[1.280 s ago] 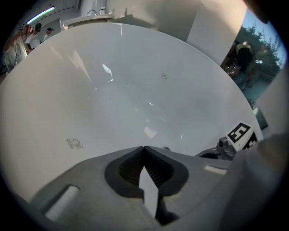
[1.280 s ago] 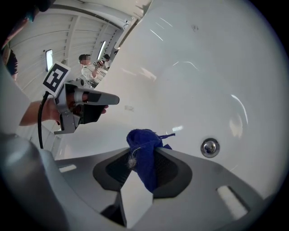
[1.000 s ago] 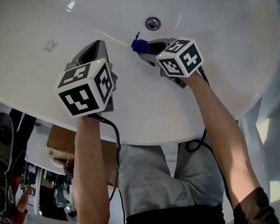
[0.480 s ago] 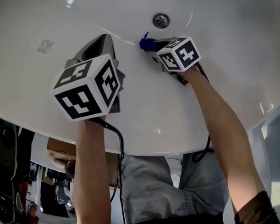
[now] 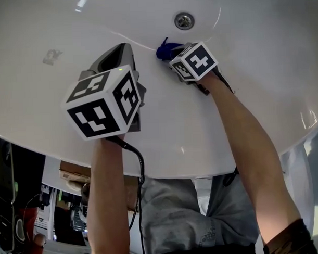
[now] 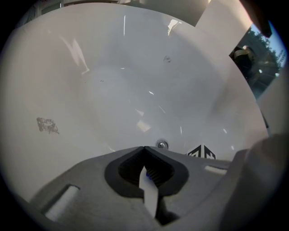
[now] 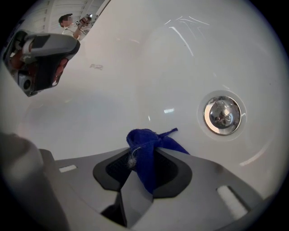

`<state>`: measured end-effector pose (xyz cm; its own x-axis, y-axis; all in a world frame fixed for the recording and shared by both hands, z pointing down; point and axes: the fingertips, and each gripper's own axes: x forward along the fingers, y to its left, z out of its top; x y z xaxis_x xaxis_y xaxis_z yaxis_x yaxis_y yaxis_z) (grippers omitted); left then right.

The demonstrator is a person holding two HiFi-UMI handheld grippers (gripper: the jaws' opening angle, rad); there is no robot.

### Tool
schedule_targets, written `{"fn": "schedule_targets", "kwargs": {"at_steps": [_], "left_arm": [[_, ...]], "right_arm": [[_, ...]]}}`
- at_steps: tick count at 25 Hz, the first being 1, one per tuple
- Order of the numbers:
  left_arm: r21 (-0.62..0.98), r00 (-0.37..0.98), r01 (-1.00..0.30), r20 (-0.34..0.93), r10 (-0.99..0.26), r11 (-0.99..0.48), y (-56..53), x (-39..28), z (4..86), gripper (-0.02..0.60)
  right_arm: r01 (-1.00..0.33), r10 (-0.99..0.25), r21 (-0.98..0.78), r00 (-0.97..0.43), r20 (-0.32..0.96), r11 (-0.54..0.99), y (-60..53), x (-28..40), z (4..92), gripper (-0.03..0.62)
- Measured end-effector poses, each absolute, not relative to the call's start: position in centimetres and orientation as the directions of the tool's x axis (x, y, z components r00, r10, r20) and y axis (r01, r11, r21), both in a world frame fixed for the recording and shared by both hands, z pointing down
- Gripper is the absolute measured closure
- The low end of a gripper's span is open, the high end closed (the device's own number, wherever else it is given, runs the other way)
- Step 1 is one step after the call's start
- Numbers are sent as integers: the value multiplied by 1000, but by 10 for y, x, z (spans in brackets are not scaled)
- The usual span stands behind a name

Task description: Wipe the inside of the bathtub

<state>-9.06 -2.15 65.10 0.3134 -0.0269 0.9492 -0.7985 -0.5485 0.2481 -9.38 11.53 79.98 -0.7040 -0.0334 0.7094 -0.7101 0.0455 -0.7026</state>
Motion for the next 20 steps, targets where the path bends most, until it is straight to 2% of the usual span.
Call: {"fn": "schedule_targets", "kwargs": {"at_steps": [6, 20], "left_arm": [[235, 307, -793, 951, -35, -562, -13, -76, 650, 578], [181, 271, -770, 961, -57, -612, -10, -100, 629, 578]], "right_arm": [[-687, 23, -718, -721, 693, 114, 130, -92, 797, 468], [-572, 78, -795, -800, 595, 203, 152, -139, 746, 468]]}}
